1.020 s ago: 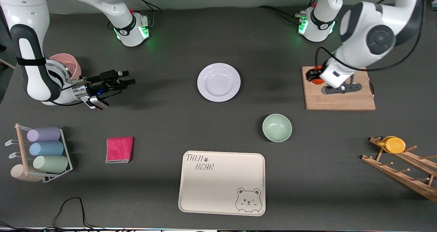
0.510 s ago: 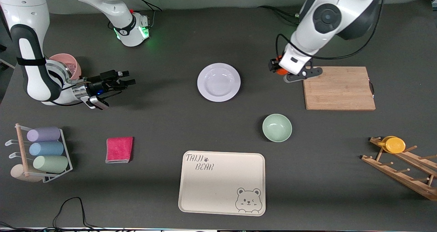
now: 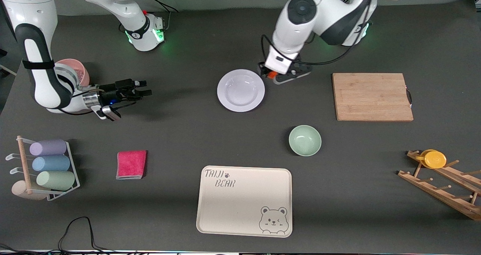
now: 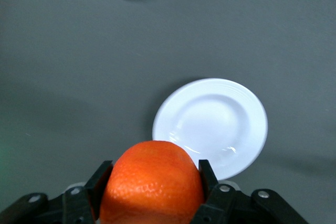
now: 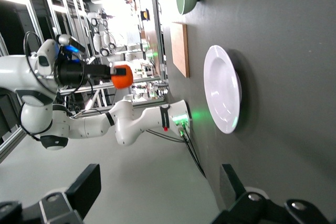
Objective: Place orange and plate with both arms
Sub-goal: 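Lift the orange with the left gripper while the right gripper reaches the plate, then lower the orange onto the white plate and open the left gripper, then raise the left gripper away while the right gripper grips the plate rim, then close the right gripper firmly on the plate rim, then slide the plate with the right gripper toward the bear placemat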
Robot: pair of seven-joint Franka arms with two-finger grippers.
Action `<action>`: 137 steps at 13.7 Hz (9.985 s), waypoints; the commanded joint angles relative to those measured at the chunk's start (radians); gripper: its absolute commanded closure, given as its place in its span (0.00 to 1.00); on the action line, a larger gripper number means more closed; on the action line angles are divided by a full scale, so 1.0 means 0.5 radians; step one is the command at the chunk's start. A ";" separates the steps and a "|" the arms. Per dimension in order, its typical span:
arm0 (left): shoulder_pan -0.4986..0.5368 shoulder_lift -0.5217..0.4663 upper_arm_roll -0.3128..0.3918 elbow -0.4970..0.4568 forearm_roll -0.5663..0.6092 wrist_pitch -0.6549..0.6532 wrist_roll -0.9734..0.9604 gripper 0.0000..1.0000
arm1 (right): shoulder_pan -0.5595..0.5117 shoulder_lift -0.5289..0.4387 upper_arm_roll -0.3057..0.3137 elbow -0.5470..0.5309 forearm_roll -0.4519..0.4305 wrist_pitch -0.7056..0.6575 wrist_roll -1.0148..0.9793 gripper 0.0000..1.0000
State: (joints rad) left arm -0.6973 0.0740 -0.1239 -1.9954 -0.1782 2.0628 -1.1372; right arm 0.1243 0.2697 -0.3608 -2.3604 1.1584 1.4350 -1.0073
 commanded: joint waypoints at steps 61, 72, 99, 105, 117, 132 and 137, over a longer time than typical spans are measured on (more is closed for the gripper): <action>1.324 -0.543 0.334 0.346 0.289 -0.898 2.412 0.00 | 0.844 0.577 0.433 -0.231 1.721 0.726 -0.897 0.58; 1.296 -0.571 0.263 0.303 0.448 -0.843 2.412 0.00 | 0.886 0.636 0.452 -0.231 1.718 0.726 -1.062 0.58; 1.306 -0.498 0.263 0.291 0.445 -0.803 2.394 0.00 | 1.009 0.688 0.458 -0.228 1.718 0.913 -1.314 0.69; 1.321 -0.467 0.275 0.294 0.415 -0.809 2.379 0.00 | 1.028 0.688 0.479 -0.222 1.718 0.977 -1.354 0.70; 1.296 -0.449 0.263 0.340 0.445 -0.941 2.379 0.00 | 1.028 0.688 0.593 -0.203 1.892 1.020 -1.329 0.79; 1.321 -0.449 0.291 0.398 0.442 -0.999 2.403 0.00 | 0.988 0.375 0.590 -0.213 1.877 1.017 -0.806 1.00; 1.318 -0.430 0.288 0.404 0.442 -1.005 2.379 0.00 | 0.948 0.179 0.590 -0.216 1.865 1.017 -0.468 1.00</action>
State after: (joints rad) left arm -0.0396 -0.1572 0.0228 -1.8211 0.0318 1.5834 0.0583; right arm 0.6060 0.4317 -0.0695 -2.4526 2.0785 1.9290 -1.3194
